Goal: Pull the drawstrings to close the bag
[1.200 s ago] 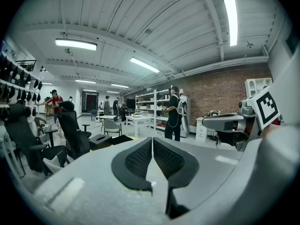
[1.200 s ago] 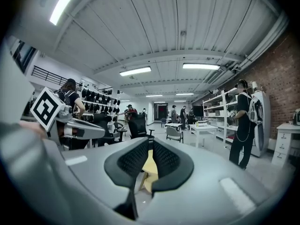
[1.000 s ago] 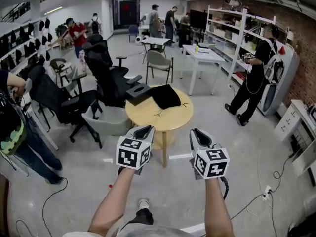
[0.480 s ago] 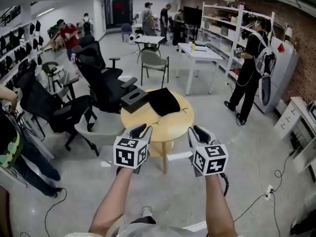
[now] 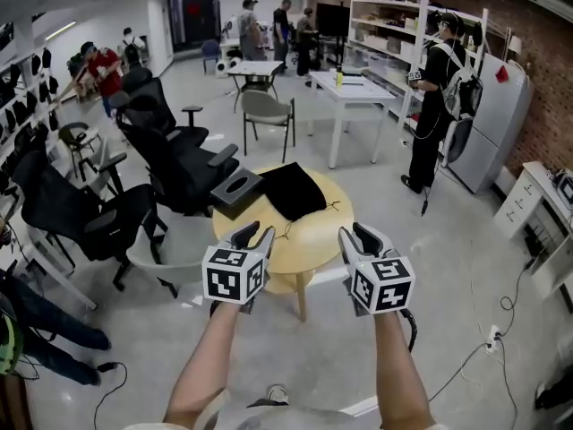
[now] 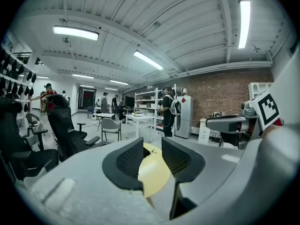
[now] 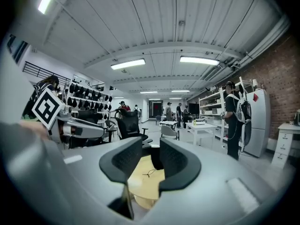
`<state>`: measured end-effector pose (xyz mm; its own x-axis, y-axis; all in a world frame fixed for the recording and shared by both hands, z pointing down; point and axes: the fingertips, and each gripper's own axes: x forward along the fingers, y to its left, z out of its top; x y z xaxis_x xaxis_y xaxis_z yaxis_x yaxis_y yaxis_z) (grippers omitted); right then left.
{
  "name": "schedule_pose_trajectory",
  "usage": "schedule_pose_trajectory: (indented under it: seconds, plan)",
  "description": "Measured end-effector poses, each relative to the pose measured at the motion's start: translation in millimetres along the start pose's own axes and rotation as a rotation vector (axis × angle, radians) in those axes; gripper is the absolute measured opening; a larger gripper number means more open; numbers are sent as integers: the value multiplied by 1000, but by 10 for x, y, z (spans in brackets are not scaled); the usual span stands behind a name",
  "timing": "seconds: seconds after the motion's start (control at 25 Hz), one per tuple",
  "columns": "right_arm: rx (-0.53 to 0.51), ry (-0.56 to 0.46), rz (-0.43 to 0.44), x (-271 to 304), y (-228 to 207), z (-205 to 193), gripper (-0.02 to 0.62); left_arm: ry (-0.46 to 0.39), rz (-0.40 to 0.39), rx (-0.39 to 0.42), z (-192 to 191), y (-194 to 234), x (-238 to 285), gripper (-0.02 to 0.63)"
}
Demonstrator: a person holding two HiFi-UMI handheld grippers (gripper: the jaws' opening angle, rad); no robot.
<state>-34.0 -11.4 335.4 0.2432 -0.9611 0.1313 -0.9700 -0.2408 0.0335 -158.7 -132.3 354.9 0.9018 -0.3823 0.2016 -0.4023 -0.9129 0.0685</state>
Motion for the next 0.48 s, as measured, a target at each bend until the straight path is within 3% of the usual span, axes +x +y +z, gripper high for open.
schedule_pose_trajectory:
  seconds: [0.48]
  plan:
    - [10, 30, -44, 711, -142, -34, 162, 16, -28, -17, -20, 560, 555, 178]
